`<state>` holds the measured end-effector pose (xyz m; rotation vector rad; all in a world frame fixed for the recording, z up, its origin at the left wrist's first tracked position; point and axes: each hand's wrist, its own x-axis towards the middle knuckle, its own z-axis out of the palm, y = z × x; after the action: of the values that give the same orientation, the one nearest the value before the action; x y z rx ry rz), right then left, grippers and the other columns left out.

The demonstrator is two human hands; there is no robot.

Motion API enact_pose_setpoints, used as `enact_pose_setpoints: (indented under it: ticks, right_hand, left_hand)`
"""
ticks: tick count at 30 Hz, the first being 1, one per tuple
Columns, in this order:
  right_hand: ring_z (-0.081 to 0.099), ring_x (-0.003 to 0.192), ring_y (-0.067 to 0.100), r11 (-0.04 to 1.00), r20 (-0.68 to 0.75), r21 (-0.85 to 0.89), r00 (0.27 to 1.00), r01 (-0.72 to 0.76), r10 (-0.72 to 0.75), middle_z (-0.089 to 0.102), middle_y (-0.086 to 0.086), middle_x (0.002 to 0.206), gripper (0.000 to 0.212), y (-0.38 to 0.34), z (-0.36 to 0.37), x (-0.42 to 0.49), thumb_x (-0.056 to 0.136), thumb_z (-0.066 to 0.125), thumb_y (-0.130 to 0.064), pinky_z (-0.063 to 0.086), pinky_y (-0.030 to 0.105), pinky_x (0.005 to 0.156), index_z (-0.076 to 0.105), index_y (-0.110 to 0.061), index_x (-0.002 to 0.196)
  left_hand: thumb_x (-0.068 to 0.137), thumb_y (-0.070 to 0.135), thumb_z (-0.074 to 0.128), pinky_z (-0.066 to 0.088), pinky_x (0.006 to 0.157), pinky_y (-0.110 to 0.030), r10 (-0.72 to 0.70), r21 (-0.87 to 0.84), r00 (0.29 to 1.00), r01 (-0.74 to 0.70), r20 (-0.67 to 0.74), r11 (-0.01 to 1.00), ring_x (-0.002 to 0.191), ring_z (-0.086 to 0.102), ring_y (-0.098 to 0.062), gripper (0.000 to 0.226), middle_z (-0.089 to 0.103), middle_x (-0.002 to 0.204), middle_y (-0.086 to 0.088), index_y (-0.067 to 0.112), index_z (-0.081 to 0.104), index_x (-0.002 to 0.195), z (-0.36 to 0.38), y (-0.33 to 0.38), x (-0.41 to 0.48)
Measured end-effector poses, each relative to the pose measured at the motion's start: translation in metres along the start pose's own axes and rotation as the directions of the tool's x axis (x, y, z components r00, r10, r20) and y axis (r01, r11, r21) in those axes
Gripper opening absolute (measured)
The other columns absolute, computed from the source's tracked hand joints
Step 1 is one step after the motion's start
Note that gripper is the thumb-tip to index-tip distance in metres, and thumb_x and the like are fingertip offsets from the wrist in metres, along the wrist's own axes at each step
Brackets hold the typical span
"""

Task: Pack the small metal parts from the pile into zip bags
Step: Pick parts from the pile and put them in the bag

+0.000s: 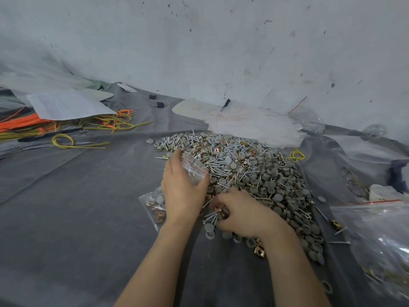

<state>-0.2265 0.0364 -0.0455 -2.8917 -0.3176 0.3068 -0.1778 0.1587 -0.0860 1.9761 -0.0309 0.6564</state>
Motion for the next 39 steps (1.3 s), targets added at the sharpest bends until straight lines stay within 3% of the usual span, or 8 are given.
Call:
enact_pose_setpoints:
  ticks: [4,13,18,21,24,32,35,39]
  right_hand:
    - [0.037,0.123,0.035,0.988,-0.077,-0.125,0.994,-0.092,0.082,0.044,0.010,0.124,0.031,-0.014,0.014,0.010,0.089,0.056,-0.023,0.032,0.046,0.103,0.054,-0.023,0.120]
    - [0.053,0.106,0.031,0.994,-0.469,-0.009,0.878,-0.109,0.092,0.060,0.007,0.105,0.011,-0.017,0.037,0.027,0.094,0.050,-0.017,0.036,0.036,0.085,0.059,-0.014,0.099]
    - [0.062,0.093,0.019,0.945,-0.496,0.325,0.844,-0.035,0.202,0.069,0.001,0.098,0.013,-0.006,0.032,0.030,0.093,0.058,-0.021,0.047,0.033,0.086,0.067,-0.015,0.100]
    - [0.056,0.075,-0.002,0.826,-0.576,0.559,0.751,0.074,0.322,0.064,-0.011,0.089,0.012,0.000,0.024,0.031,0.092,0.061,-0.019,0.041,0.006,0.066,0.065,-0.016,0.103]
    - [0.057,0.073,-0.002,0.676,-0.618,0.697,0.681,0.242,0.394,0.062,-0.010,0.081,0.009,0.002,0.018,0.030,0.089,0.064,-0.016,0.041,0.003,0.064,0.061,-0.023,0.087]
    - [0.062,0.091,-0.001,0.686,-0.606,0.654,0.764,0.319,0.223,0.067,-0.013,0.096,0.016,-0.005,0.018,0.031,0.096,0.053,-0.022,0.049,0.016,0.081,0.067,-0.021,0.104]
    - [0.057,0.084,-0.005,0.803,-0.639,0.564,0.718,0.194,0.276,0.063,-0.015,0.089,0.013,0.002,0.018,0.027,0.094,0.056,-0.022,0.051,0.020,0.080,0.066,-0.021,0.102]
    - [0.054,0.105,0.020,0.976,-0.443,0.185,0.877,-0.115,0.187,0.061,-0.003,0.106,0.022,-0.002,0.026,0.025,0.085,0.063,-0.041,0.044,0.041,0.094,0.068,-0.023,0.098]
  left_hand:
    - [0.079,0.027,0.074,0.032,0.110,-0.044,0.012,0.005,1.000,-0.012,-0.002,1.000,0.132,0.038,-0.022,0.078,0.044,0.140,-0.008,0.010,0.033,0.143,0.001,-0.001,0.000]
    - [0.080,0.025,0.073,0.029,0.108,-0.033,-0.019,-0.040,0.998,0.017,-0.054,0.999,0.130,0.040,-0.023,0.075,0.045,0.138,-0.008,0.009,0.035,0.143,-0.001,-0.002,0.001]
    - [0.080,0.025,0.073,0.026,0.102,-0.024,-0.011,-0.032,1.000,0.010,-0.026,0.999,0.129,0.040,-0.021,0.076,0.045,0.138,-0.008,0.010,0.034,0.143,0.000,-0.005,0.001]
    - [0.078,0.025,0.075,0.031,0.110,-0.034,0.019,0.047,0.996,-0.023,0.092,0.999,0.131,0.038,-0.021,0.081,0.043,0.141,-0.007,0.011,0.030,0.145,0.002,-0.006,0.000]
    - [0.077,0.028,0.075,0.034,0.109,-0.043,0.074,0.133,0.977,-0.101,0.200,0.986,0.130,0.040,-0.022,0.084,0.043,0.141,-0.006,0.013,0.028,0.146,0.004,-0.004,-0.004]
    - [0.078,0.025,0.073,0.034,0.108,-0.042,0.102,0.100,0.974,-0.124,0.204,0.987,0.130,0.040,-0.024,0.081,0.043,0.140,-0.008,0.011,0.030,0.145,0.003,-0.002,-0.006]
    - [0.078,0.024,0.075,0.033,0.110,-0.039,0.032,0.045,0.993,-0.037,0.114,0.998,0.132,0.038,-0.021,0.081,0.042,0.142,-0.006,0.012,0.030,0.145,0.002,-0.002,-0.002]
    - [0.078,0.025,0.075,0.031,0.111,-0.038,-0.031,-0.034,0.999,0.031,0.007,0.999,0.132,0.038,-0.023,0.080,0.043,0.140,-0.007,0.012,0.032,0.144,0.000,-0.001,0.000]
